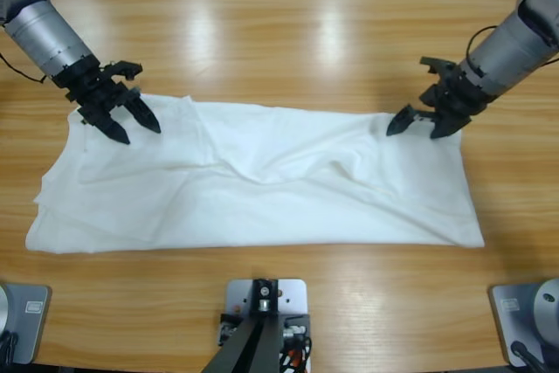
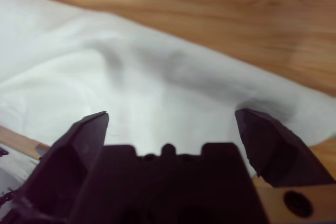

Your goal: Fold clothes

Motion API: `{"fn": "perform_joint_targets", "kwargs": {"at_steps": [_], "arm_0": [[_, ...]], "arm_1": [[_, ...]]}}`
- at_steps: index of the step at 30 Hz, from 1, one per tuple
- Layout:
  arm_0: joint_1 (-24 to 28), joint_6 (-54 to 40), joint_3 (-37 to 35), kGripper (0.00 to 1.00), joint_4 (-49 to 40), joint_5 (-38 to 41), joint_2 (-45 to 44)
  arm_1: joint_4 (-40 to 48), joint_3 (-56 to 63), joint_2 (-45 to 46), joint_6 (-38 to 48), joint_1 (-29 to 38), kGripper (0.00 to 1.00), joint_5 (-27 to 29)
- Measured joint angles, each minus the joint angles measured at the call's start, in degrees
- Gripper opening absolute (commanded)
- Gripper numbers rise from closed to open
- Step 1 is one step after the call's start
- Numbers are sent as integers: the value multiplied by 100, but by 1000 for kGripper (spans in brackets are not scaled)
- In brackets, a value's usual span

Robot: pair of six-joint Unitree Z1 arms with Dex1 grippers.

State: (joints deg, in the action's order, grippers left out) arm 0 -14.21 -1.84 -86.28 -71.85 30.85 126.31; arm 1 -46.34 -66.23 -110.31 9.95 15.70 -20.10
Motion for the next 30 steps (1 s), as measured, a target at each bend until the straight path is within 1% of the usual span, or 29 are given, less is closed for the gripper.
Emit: {"fn": "perform_joint_targets", "kwargs": {"at_steps": [8,12,14,30], "arm_0": [[-58,351,-30,890,-33,-721,181],[-368,550,-112,890,-82,-1255,173],[-493,617,-145,890,-94,-1392,173],[-523,648,-154,890,-117,-1475,173]], "arm_1": [[0,-46,0,-92,-95,991,-103],[41,-46,0,-159,-95,991,-168],[55,-45,-10,-186,-95,991,-186],[128,-238,-388,-295,-109,987,-213]]}}
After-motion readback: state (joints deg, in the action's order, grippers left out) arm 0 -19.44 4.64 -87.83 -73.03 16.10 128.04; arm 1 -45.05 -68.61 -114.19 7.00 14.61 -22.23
